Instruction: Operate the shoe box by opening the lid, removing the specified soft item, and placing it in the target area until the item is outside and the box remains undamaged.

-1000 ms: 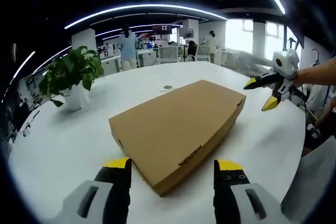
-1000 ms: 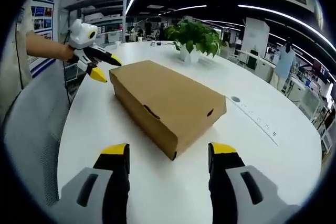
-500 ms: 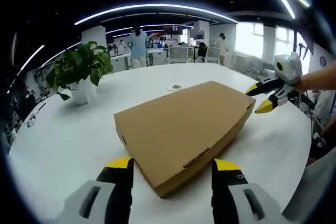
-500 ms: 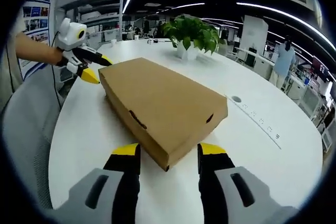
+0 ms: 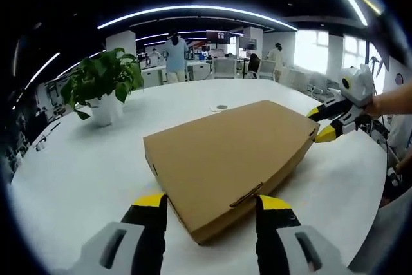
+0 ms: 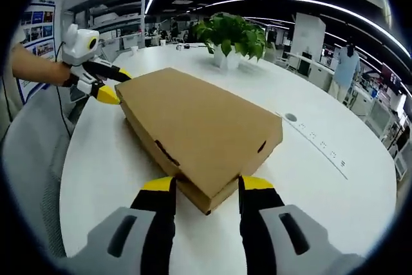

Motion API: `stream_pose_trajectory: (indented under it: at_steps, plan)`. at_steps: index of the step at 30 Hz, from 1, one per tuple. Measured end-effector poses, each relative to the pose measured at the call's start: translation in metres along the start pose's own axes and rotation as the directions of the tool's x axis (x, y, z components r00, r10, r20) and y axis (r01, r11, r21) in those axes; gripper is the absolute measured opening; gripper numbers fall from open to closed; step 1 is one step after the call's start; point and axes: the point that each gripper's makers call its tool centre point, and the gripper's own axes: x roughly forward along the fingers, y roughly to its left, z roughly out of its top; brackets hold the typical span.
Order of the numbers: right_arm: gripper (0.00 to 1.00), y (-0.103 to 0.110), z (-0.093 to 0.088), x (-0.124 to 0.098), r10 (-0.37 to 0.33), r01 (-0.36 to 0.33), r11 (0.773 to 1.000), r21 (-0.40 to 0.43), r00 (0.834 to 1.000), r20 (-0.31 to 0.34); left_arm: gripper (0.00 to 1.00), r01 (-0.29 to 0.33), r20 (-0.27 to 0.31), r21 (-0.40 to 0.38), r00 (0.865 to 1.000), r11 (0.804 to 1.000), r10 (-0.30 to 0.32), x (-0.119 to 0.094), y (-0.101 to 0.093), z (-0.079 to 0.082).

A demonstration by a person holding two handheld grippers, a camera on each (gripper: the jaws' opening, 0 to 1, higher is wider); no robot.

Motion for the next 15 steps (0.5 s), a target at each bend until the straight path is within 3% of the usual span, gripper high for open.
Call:
stream_pose_trajectory:
  at_steps: [15]
  plan:
    - [0.32, 0.0035, -0.0014, -0.0014, -0.033, 0.034, 0.998, 0.043, 0.999, -0.023, 0.53, 0.023, -0.005, 0.014, 1.0, 1.0, -0.022, -0.0005, 0.0017, 0.0001]
